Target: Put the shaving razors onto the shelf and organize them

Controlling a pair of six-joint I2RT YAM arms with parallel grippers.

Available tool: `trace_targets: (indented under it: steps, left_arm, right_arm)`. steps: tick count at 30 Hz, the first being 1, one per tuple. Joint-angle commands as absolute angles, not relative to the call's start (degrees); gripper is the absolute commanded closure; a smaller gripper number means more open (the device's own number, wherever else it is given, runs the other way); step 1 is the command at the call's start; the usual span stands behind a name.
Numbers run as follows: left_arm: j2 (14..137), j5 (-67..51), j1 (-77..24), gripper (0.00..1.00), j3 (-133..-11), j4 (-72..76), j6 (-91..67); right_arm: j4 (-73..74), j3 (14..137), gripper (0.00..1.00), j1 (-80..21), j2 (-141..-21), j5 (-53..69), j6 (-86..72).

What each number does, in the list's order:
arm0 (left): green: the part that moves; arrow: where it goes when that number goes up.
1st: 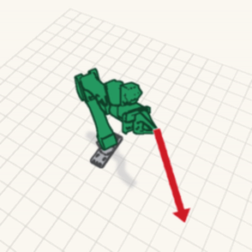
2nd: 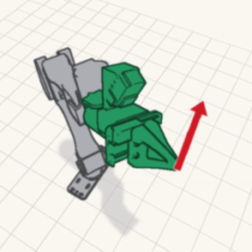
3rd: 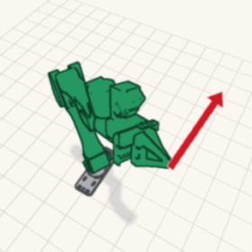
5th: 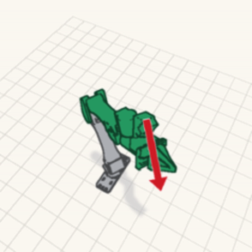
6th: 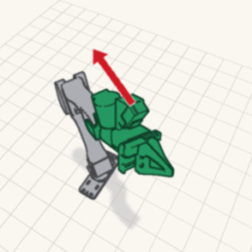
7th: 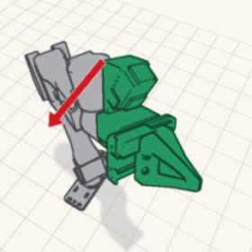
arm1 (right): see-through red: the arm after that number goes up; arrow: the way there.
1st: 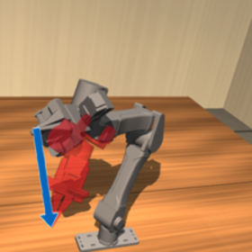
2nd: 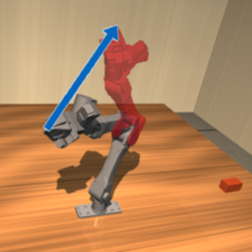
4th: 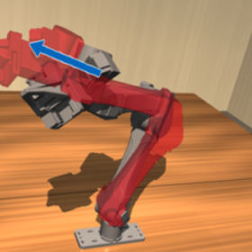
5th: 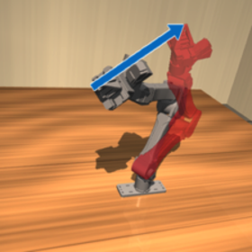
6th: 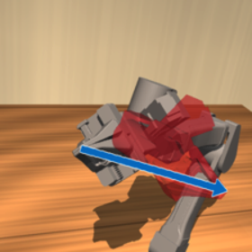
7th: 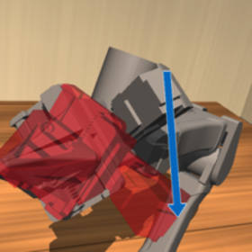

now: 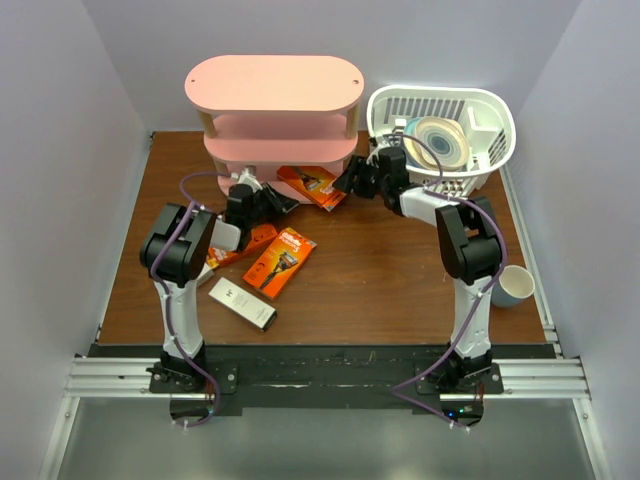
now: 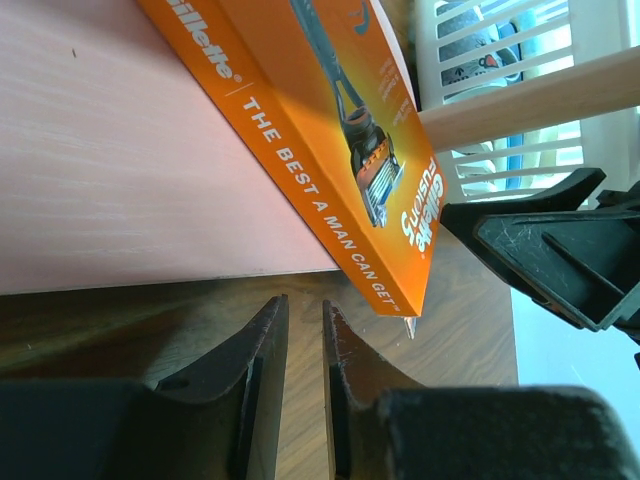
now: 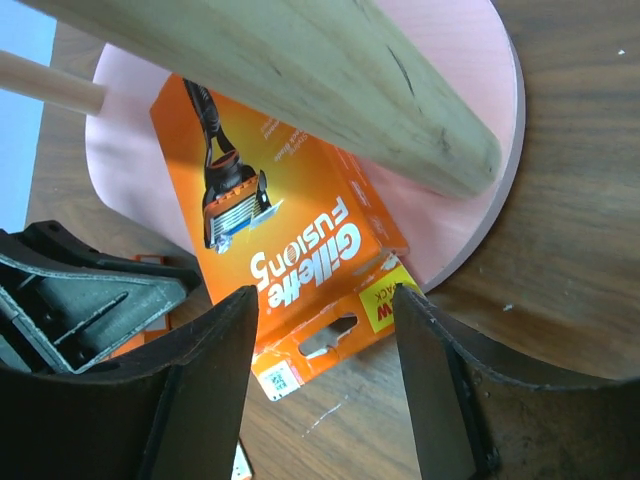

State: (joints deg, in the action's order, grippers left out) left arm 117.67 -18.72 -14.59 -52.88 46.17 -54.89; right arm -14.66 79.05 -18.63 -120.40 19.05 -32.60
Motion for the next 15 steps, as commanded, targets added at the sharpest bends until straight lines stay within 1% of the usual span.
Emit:
trace_targets:
  steps: [1, 9, 15]
  left_arm:
    - [116.81, -20.04, -13.36, 0.75, -53.44, 50.10, -54.32]
    - [117.24, -16.96, -12.30, 0.73, -55.19, 49.75, -56.33]
    - [120.23, -14.24, -12.13, 0.73, -57.92, 49.22, -59.75]
  right_arm:
    - [-12.30, 80.95, 0.40, -18.37, -120.68, 19.60, -32.44]
    - [-13.53, 76.82, 0.29, -22.49, -119.18, 18.55, -31.20]
    - [-13.45, 76.90, 0.31, -25.13, -119.97, 17.84, -30.50]
